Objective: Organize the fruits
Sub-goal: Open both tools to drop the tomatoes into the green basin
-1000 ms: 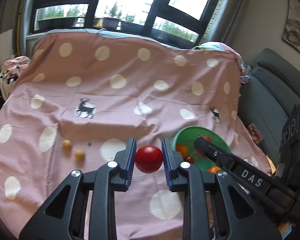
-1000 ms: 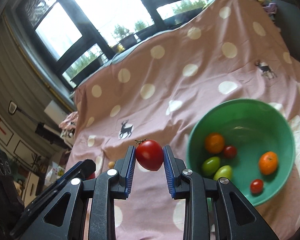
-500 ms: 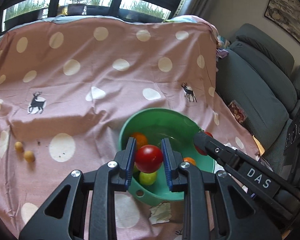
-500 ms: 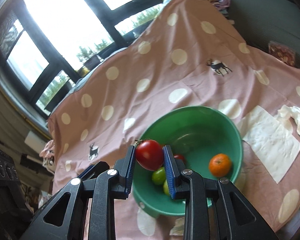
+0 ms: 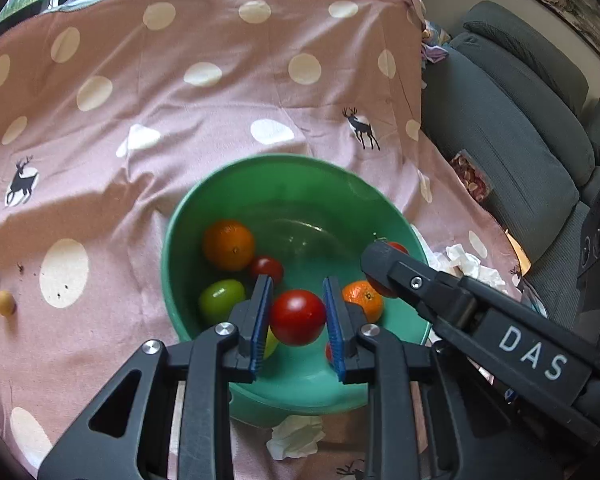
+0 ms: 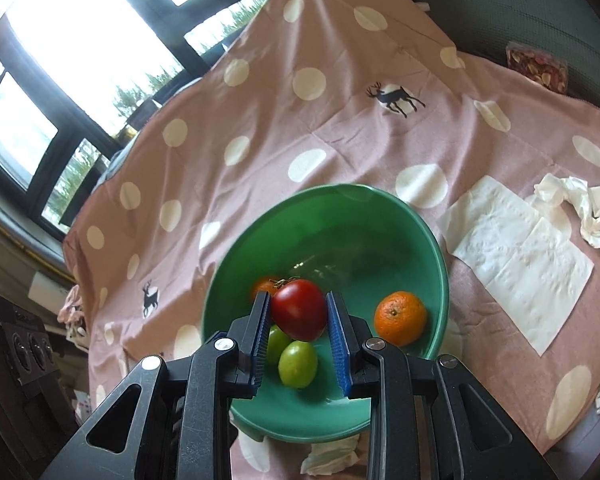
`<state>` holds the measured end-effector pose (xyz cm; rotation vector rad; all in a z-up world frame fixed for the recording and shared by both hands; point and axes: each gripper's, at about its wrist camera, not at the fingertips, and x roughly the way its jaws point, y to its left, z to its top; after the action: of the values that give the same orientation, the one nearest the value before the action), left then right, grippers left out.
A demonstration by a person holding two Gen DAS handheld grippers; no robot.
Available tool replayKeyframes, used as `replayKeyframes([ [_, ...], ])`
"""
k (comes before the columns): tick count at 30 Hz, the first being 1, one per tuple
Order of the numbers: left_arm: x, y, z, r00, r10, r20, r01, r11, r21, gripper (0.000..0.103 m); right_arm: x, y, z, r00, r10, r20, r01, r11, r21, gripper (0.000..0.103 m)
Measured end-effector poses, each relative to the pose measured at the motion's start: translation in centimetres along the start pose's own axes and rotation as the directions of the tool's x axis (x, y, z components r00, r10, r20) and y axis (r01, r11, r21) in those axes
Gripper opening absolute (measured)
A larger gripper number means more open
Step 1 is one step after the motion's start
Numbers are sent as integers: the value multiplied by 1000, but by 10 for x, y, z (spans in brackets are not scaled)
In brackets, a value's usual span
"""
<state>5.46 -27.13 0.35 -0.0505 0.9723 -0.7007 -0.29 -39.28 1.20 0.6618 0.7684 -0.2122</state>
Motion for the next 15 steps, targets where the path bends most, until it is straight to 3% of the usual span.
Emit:
replayKeyframes([
  [15,24,0,-6,998,14,-67,-13,1000,12,26,22,-9,-1,995,-66,-76,67,998,3,30],
])
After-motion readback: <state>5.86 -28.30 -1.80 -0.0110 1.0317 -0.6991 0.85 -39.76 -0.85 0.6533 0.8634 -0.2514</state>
